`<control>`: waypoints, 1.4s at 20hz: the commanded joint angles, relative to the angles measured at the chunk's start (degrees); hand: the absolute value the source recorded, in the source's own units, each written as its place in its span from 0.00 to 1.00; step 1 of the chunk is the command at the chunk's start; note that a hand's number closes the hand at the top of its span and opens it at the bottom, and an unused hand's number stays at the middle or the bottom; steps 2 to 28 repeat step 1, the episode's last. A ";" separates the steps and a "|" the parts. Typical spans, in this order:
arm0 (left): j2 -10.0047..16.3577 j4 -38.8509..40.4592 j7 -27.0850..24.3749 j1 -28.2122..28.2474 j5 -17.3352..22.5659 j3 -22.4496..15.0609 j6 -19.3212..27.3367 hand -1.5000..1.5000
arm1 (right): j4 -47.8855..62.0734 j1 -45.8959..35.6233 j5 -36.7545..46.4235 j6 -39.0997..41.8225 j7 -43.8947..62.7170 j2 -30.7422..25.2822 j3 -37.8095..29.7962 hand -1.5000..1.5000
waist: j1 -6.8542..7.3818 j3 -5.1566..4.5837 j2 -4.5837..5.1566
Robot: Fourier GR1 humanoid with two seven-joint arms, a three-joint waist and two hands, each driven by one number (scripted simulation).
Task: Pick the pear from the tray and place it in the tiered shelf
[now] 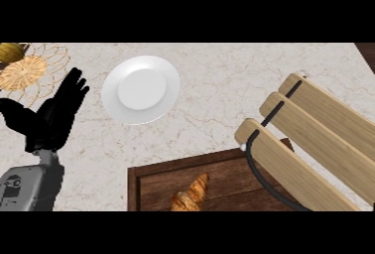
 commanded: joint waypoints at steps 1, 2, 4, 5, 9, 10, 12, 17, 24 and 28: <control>0.12 -0.05 -0.94 1.55 -0.02 0.00 -0.61 0.50 | -1.48 3.70 0.24 8.24 -12.39 0.87 0.31 0.00 | -0.01 0.02 -0.11; 0.12 -0.05 -0.94 1.55 -0.02 0.00 -0.61 0.50 | -1.48 3.70 0.24 8.24 -12.39 0.87 0.31 0.00 | -0.01 0.02 -0.11; 0.12 -0.05 -0.94 1.55 -0.02 0.00 -0.61 0.50 | -1.48 3.70 0.24 8.24 -12.39 0.87 0.31 0.00 | -0.01 0.02 -0.11; 0.12 -0.05 -0.94 1.55 -0.02 0.00 -0.61 0.50 | -1.48 3.70 0.24 8.24 -12.39 0.87 0.31 0.00 | -0.01 0.02 -0.11; 0.12 -0.05 -0.94 1.55 -0.02 0.00 -0.61 0.50 | -1.48 3.70 0.24 8.24 -12.39 0.87 0.31 0.00 | -0.01 0.02 -0.11; 0.12 -0.05 -0.94 1.55 -0.02 0.00 -0.61 0.50 | -1.48 3.70 0.24 8.24 -12.39 0.87 0.31 0.00 | -0.01 0.02 -0.11; 0.12 -0.05 -0.94 1.55 -0.02 0.00 -0.61 0.50 | -1.48 3.70 0.24 8.24 -12.39 0.87 0.31 0.00 | -0.01 0.02 -0.11; 0.12 -0.05 -0.94 1.55 -0.02 0.00 -0.61 0.50 | -1.48 3.70 0.24 8.24 -12.39 0.87 0.31 0.00 | -0.01 0.02 -0.11; 0.12 -0.05 -0.94 1.55 -0.02 0.00 -0.61 0.50 | -1.48 3.70 0.24 8.24 -12.39 0.87 0.31 0.00 | -0.01 0.02 -0.11; 0.12 -0.05 -0.94 1.55 -0.02 0.00 -0.61 0.50 | -1.48 3.70 0.24 8.24 -12.39 0.87 0.31 0.00 | -0.01 0.02 -0.11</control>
